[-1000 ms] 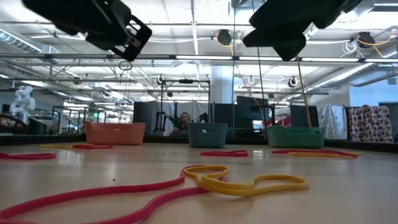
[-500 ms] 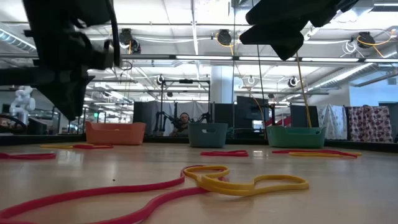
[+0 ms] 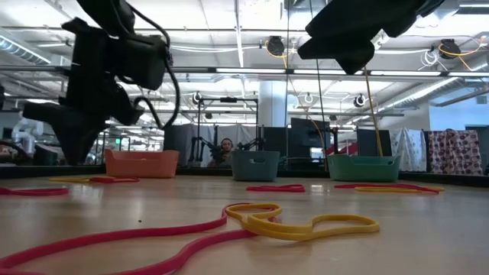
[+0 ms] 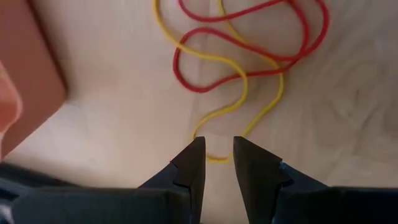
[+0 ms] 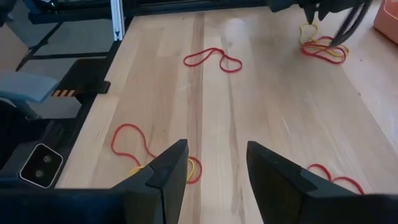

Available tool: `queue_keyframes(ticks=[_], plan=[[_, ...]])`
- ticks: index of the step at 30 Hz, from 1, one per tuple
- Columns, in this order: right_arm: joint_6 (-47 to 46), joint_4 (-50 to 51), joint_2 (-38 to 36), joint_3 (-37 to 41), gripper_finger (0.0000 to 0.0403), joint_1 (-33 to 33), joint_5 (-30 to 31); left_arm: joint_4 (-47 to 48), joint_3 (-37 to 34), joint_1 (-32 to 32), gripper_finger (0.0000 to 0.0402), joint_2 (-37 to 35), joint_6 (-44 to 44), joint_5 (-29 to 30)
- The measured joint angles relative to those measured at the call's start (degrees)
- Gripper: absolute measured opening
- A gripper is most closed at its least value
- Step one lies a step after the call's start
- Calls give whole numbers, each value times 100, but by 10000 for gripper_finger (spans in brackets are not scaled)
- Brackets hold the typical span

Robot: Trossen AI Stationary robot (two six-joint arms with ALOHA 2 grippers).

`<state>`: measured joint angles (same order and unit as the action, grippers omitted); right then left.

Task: Sort rubber bands into baskets
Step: Put the yellow rubber band into the orange bin

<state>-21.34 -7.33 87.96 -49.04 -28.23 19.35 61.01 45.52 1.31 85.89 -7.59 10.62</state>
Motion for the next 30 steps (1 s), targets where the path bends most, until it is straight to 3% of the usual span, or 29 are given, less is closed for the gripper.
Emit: queue_keyframes(ticks=[11, 23, 30], plan=[[0, 145, -2, -3, 157, 0, -1, -637, 0, 407, 91, 112, 416, -1043], [-18, 199, -4, -4, 157, 0, -2, -832, -137, 440, 91, 133, 493, -1059], [-21, 198, -4, -4, 157, 0, -2, -869, -101, 458, 91, 551, 494, -1064]])
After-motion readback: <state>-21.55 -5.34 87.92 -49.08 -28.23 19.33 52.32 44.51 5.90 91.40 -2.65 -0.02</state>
